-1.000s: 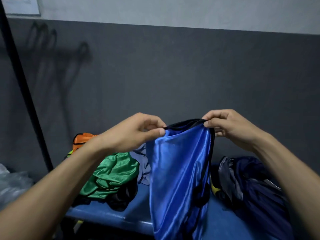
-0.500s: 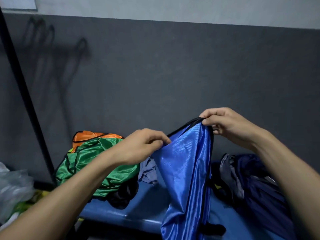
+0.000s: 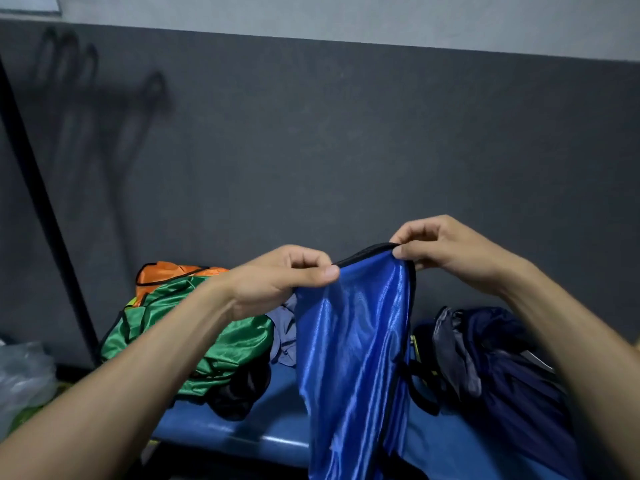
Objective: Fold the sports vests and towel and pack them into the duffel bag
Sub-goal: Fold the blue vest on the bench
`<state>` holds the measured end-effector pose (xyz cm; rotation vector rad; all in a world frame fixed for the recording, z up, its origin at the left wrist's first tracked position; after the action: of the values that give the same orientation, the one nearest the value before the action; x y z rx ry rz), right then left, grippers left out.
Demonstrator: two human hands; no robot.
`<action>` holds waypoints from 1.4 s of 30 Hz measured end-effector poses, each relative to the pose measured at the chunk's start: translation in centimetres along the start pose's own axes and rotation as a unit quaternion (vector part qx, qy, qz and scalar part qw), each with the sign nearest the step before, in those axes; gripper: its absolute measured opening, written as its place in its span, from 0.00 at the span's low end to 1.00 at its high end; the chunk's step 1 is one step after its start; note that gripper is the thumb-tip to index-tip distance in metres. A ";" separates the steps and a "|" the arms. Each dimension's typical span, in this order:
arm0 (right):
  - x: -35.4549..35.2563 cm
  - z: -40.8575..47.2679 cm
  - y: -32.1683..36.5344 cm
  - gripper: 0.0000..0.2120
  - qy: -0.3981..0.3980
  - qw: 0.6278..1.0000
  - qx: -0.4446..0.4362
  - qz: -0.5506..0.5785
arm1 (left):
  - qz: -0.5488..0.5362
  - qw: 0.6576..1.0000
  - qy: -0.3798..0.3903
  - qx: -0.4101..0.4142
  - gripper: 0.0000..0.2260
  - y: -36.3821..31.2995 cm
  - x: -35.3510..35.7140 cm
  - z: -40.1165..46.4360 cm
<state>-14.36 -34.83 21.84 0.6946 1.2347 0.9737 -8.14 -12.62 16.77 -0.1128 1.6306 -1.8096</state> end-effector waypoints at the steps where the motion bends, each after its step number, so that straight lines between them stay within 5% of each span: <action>1: -0.3 0.0 -0.3 0.04 -0.012 1.000 -0.005 -0.003 | 0.017 1.000 0.010 0.007 0.12 -0.4 -0.3 -0.4; 6: -0.3 0.0 -0.7 0.03 -0.042 0.998 -0.039 -0.025 | 0.091 0.994 0.065 0.007 0.07 -3.1 -1.5 -2.0; 9: -0.2 0.4 -0.8 0.03 -0.041 0.997 -0.045 -0.049 | 0.248 0.969 0.017 -0.001 0.11 -4.7 -3.1 -2.2; 11: -0.3 0.4 -0.9 0.02 -0.036 0.997 -0.045 -0.061 | 0.488 0.869 -0.059 0.053 0.11 -6.7 -4.2 -2.1; 13: -0.4 0.2 -1.0 0.03 -0.026 0.998 -0.047 -0.036 | 0.686 0.701 -0.136 0.138 0.10 -8.8 -4.0 -2.3; 14: -0.5 0.0 -0.9 0.03 -0.021 0.998 -0.050 -0.014 | 0.721 0.658 -0.146 0.160 0.10 -9.3 -3.6 -2.4; 15: -0.6 -0.1 -0.9 0.04 -0.018 0.998 -0.052 0.008 | 0.724 0.654 -0.145 0.163 0.09 -9.4 -3.4 -2.4; 17: -0.8 -0.4 -1.0 0.04 -0.007 0.998 -0.053 0.038 | 0.658 0.729 -0.124 0.144 0.08 -8.8 -3.4 -2.6; 20: -1.2 -1.0 -0.9 0.06 0.026 0.995 -0.033 0.094 | 0.381 0.922 -0.019 0.062 0.07 -7.0 -2.7 -3.3; 22: -1.3 -1.3 -0.6 0.05 0.059 0.989 -0.021 0.132 | 0.178 0.982 0.050 0.033 0.07 -6.5 -1.6 -3.9; 25: -1.5 -1.3 -0.3 0.04 0.089 0.983 -0.020 0.162 | 0.131 0.989 0.070 0.019 0.10 -6.7 -1.0 -4.1; 27: -1.8 -1.4 -0.3 0.07 0.093 0.980 -0.016 0.176 | 0.298 0.953 -0.008 0.045 0.12 -7.4 -2.9 -3.8; 30: -2.2 -1.7 -0.2 0.05 0.088 0.978 -0.023 0.189 | 0.670 0.704 -0.153 0.179 0.11 -9.9 -4.0 -3.6; 31: -2.1 -1.7 -0.1 0.05 0.088 0.978 -0.022 0.190 | 0.697 0.667 -0.166 0.207 0.10 -10.4 -3.4 -3.7; 32: -2.1 -1.6 -0.1 0.07 0.085 0.979 -0.022 0.185 | 0.692 0.665 -0.171 0.222 0.10 -10.6 -2.8 -3.8; 33: -2.1 -1.4 -0.2 0.11 0.077 0.981 -0.021 0.179 | 0.661 0.695 -0.171 0.226 0.11 -10.7 -2.2 -4.0; 35: -2.1 -1.1 -0.5 0.17 0.056 0.984 -0.013 0.169 | 0.512 0.822 -0.161 0.190 0.12 -10.2 -1.8 -4.1; 37: -1.9 -0.9 -0.7 0.12 0.034 0.985 -0.008 0.169 | 0.303 0.939 -0.088 0.138 0.13 -9.4 -1.1 -4.1; 40: -0.6 -0.5 -0.7 0.07 0.035 0.992 -0.005 0.120 | 0.067 0.992 -0.020 0.100 0.12 -9.0 0.6 -3.7; 42: -0.1 -0.4 -0.7 0.06 0.028 0.996 -0.002 0.081 | 0.062 0.995 -0.019 0.074 0.10 -9.4 0.3 -3.6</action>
<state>-14.56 -35.29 21.21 0.7782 1.2391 1.1359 -14.13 -9.99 24.38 0.0200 1.4382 -1.8147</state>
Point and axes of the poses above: each hand's wrist, its own z-axis towards the middle knuckle, its own x-axis out of the palm, y = z × x, the point moved 5 cm from there along z, towards the middle knuckle, and after that the axes turned 7 degrees about z, right-handed, at the moved point
